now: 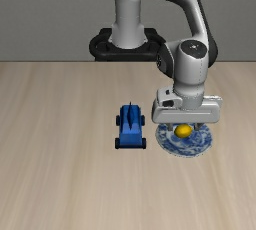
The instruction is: Pick up the lemon and put it on the plate
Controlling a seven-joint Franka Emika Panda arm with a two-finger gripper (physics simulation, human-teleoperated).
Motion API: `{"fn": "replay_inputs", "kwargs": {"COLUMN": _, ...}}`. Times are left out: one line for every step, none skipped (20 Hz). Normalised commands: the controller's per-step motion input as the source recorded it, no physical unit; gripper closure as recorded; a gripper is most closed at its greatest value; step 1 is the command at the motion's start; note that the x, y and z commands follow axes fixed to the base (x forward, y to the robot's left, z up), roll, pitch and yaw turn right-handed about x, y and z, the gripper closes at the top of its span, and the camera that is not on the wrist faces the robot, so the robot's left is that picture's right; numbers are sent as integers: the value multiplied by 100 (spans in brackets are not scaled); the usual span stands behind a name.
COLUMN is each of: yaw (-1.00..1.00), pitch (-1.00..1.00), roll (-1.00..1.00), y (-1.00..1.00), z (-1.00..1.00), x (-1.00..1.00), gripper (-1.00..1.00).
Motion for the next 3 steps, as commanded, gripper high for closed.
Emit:
{"fn": "replay_inputs", "kwargs": {"yaw": 0, "pitch": 0, "roll": 0, "y": 0, "z": 0, "x": 0, "gripper": -100}}
{"fn": "replay_inputs", "kwargs": {"yaw": 0, "pitch": 0, "roll": 0, "y": 0, "z": 0, "x": 0, "gripper": -100}}
{"fn": "replay_inputs", "kwargs": {"yaw": 0, "pitch": 0, "roll": 0, "y": 0, "z": 0, "x": 0, "gripper": -100}}
